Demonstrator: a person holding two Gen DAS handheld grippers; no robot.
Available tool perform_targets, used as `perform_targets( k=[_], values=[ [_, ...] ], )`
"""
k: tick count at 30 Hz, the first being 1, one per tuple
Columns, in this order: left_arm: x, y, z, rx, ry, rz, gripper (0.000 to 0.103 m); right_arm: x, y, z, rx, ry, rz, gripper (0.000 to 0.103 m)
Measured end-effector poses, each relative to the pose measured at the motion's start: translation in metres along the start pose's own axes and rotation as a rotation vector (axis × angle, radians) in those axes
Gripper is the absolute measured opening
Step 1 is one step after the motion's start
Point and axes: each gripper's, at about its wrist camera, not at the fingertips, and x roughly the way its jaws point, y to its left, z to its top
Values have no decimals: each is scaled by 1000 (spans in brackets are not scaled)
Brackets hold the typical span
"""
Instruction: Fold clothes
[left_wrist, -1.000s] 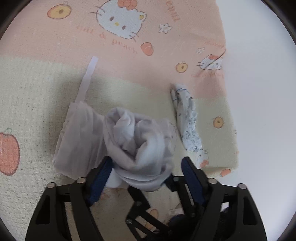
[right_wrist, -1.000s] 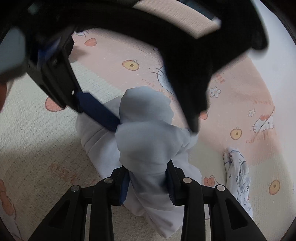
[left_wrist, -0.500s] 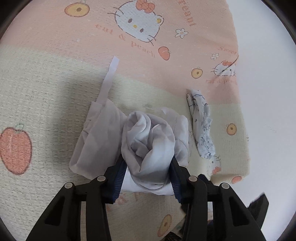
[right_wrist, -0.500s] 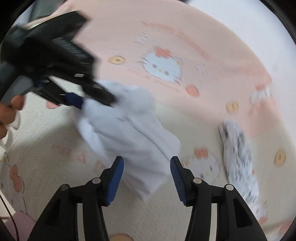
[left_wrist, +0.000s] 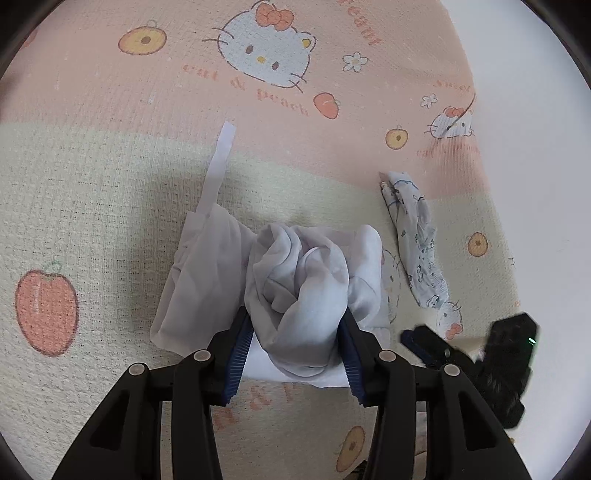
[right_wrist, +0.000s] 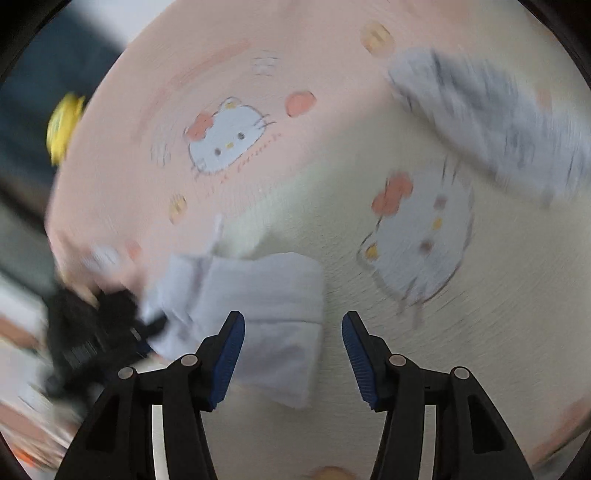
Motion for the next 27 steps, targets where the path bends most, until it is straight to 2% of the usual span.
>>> perform_targets(
  k=[1, 4, 6, 9, 14, 16, 19, 22, 24, 26, 27],
  values=[
    [0, 1, 0, -3, 1, -3, 43, 8, -8, 4, 76, 8, 47, 54],
    [1, 5, 1, -14, -1, -19, 43, 23, -17, 4, 177, 45, 105, 54],
    [1, 7, 2, -22, -7, -26, 43, 40, -20, 3, 216, 79, 113, 44],
    [0, 8, 2, -32, -21, -51, 43, 48, -14, 2, 238, 78, 136, 38],
    [-13, -2, 5, -1, -47, -112, 41, 42, 10, 7, 186, 65, 236, 35],
    [-23, -3, 8, -24, -63, -169, 41, 38, 24, 7, 144, 57, 263, 35],
    [-37, 0, 13, -61, -71, -248, 41, 34, 39, 3, 87, 54, 260, 35],
    [-45, 3, 15, -54, -86, -220, 41, 36, 47, 3, 63, 69, 284, 35],
    [-47, 8, 15, -51, -93, -190, 41, 37, 55, 1, 14, 73, 264, 35],
    [-43, 21, 13, -59, -98, -87, 41, 41, 64, -2, -41, 90, 227, 35],
    [-40, 26, 12, -46, -98, -6, 41, 38, 65, -6, -60, 93, 199, 35]
  ],
)
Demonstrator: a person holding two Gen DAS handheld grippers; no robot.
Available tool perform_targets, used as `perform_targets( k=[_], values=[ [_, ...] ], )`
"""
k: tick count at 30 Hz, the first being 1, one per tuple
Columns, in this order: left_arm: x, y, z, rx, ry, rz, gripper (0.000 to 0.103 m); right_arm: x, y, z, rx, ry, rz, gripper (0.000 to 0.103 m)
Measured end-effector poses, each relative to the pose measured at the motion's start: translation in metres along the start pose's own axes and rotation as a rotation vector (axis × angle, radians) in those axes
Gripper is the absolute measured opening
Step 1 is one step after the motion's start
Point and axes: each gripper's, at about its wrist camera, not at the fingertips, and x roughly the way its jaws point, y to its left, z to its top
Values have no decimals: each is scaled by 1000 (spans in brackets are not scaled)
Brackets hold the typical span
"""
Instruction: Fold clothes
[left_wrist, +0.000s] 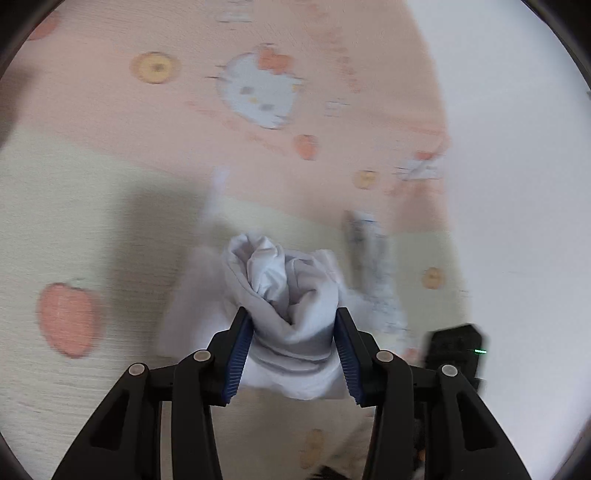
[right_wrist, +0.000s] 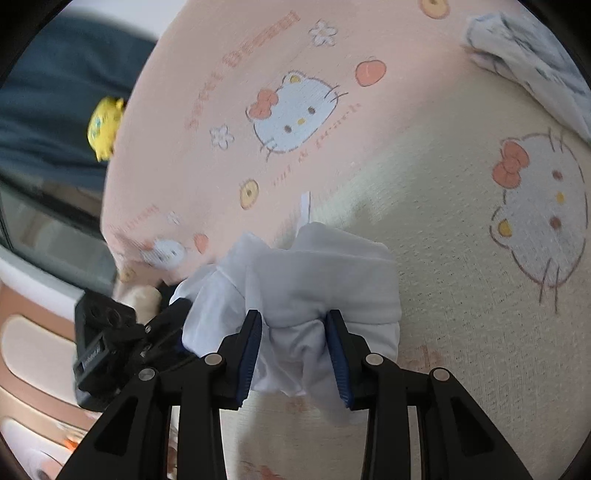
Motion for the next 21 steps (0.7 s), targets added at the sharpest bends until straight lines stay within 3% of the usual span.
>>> perform_targets(
  k=[1, 3, 5, 7, 9, 13, 15, 21],
  values=[
    [5, 4, -1, 31, 0, 96, 41, 4, 3, -1, -30, 5, -74, 35],
    [16, 11, -6, 79, 24, 212, 43, 14, 5, -1, -92, 16, -214, 35],
    [15, 15, -6, 54, 21, 177, 43, 21, 5, -2, -126, 35, -278, 35],
    [11, 16, -5, 20, 5, 110, 43, 23, 7, -3, -138, 39, -289, 35],
    [5, 9, 0, 25, -17, 100, 44, 21, 7, -1, -159, 39, -291, 35],
    [1, -6, 6, 55, -9, 133, 66, 10, -3, 5, -112, 17, -254, 38],
    [-1, -12, 6, 86, -2, 150, 67, 3, -10, 8, -81, -3, -248, 47],
    [-2, -38, -11, 246, 29, 226, 68, -4, -29, 13, -44, -10, -268, 48]
  ],
)
